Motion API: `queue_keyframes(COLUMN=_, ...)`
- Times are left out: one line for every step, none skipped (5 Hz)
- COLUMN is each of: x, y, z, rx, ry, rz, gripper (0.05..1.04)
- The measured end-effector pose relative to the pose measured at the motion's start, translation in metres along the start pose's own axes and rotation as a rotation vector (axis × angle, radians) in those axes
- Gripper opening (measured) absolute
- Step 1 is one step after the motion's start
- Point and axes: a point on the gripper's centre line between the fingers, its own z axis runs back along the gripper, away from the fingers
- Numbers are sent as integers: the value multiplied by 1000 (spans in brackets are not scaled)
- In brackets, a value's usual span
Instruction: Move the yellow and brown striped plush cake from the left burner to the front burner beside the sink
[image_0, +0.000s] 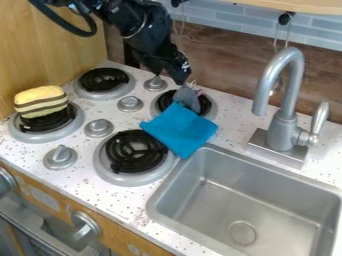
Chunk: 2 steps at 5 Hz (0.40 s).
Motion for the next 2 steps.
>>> queue_keyframes(x=-9, y=0, z=-8, rx=-9, ry=32, rz=8, gripper=1001)
queue_keyframes(x=-16, y=21, z=-2, rx=68, ry=54, rz=-19, gripper=1001)
